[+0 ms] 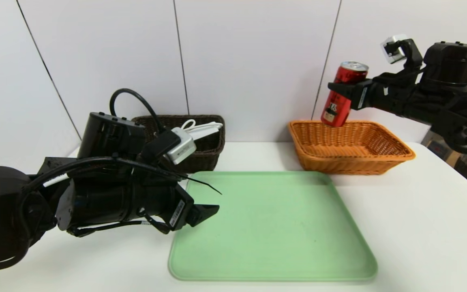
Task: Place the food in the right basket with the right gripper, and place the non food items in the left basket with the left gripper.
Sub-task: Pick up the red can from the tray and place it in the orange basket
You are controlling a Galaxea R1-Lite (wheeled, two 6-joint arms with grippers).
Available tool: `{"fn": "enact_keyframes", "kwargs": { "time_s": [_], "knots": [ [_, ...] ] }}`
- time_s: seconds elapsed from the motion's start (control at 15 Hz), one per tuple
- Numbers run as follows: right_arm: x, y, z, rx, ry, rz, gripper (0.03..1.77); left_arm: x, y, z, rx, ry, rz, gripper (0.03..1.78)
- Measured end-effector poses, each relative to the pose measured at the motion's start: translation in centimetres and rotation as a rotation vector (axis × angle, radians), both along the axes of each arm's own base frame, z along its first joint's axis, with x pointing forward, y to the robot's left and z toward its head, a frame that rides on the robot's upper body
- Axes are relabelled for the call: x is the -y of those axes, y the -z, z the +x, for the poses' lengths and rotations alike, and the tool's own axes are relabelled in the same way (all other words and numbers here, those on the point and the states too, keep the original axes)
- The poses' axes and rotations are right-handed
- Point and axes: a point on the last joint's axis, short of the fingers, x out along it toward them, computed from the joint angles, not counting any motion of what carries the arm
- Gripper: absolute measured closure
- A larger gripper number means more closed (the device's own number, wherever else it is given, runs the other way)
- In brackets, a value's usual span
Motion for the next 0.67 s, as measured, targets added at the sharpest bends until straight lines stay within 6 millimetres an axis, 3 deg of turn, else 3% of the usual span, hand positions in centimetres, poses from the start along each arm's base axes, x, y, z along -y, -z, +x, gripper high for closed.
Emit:
{"fn": "enact_keyframes", "kwargs": {
  "time_s": [0.27,0.67],
  "knots": [
    [2.0,2.9,2.9,-0.061,0.052,-0.003,0.87,0.2,0.1,0.4,-0.003,-0.002,0.001,0.12],
    [4.4,6.5,4.5,-0.145,0.107,-0.003,0.87,0.9,0.5,1.3,-0.013,-0.002,0.006,0.12]
  ]
}}
